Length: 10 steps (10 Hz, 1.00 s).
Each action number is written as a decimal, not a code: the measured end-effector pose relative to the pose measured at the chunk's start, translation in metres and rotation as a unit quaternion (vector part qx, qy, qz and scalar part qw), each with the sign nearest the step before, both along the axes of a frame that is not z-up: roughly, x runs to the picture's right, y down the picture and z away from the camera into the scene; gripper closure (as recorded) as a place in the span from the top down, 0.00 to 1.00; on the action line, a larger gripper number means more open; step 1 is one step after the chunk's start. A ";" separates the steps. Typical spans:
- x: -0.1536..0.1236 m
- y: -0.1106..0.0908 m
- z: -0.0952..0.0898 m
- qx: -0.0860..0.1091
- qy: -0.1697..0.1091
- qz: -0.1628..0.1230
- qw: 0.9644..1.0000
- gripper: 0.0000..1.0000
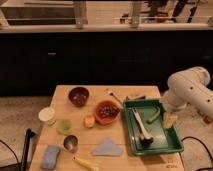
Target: Wipe purple bowl with towel
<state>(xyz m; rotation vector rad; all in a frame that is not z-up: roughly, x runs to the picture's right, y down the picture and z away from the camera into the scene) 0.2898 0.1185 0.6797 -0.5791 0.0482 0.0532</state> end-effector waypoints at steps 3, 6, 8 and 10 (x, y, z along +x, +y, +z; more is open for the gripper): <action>-0.027 0.026 -0.012 -0.012 -0.010 -0.005 1.000 0.80; -0.033 0.031 -0.013 -0.015 -0.016 -0.013 1.000 0.80; -0.048 0.042 -0.019 -0.019 -0.021 -0.016 0.999 0.80; -0.068 0.055 -0.025 -0.023 -0.030 -0.019 0.999 0.80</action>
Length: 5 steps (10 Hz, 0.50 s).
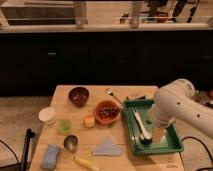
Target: Wipe purple bowl with towel
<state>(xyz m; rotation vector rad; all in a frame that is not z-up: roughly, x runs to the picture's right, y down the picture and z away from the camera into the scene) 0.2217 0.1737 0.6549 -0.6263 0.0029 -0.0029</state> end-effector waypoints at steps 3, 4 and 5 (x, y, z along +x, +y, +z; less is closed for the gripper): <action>-0.011 0.014 0.002 -0.004 -0.014 -0.009 1.000 0.80; -0.013 0.017 0.000 -0.004 -0.014 -0.010 1.000 0.80; -0.018 0.022 -0.003 -0.006 -0.015 -0.010 1.000 0.80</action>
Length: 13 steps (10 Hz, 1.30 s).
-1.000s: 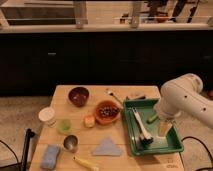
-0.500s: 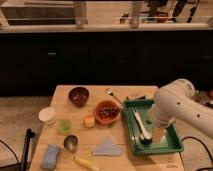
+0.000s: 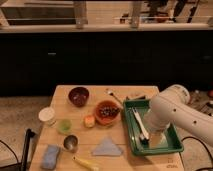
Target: Wipe purple bowl with towel
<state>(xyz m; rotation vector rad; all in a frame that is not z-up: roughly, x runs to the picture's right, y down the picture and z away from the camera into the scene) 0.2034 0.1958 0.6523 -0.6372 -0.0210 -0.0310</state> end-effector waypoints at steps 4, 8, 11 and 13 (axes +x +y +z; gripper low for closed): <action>-0.026 0.019 -0.003 -0.004 -0.016 -0.005 1.000 0.80; -0.045 0.036 -0.010 -0.006 -0.023 -0.004 1.000 0.80; -0.071 0.047 -0.010 -0.011 -0.029 0.000 1.000 0.80; -0.073 0.055 -0.011 -0.015 -0.030 0.006 0.999 0.80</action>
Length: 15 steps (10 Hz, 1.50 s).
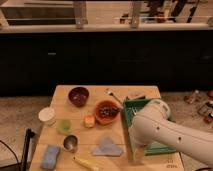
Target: Wipe purple bowl with towel
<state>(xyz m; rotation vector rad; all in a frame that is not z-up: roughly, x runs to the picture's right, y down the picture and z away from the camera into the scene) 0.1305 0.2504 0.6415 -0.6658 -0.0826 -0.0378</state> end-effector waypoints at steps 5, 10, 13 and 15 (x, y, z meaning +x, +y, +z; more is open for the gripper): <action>-0.030 0.019 0.003 -0.011 -0.006 0.020 1.000 0.80; -0.052 0.035 0.011 -0.017 -0.012 0.041 0.999 0.80; -0.061 0.039 0.016 -0.017 -0.016 0.039 0.999 0.80; -0.076 0.045 0.020 -0.021 -0.023 0.039 0.999 0.80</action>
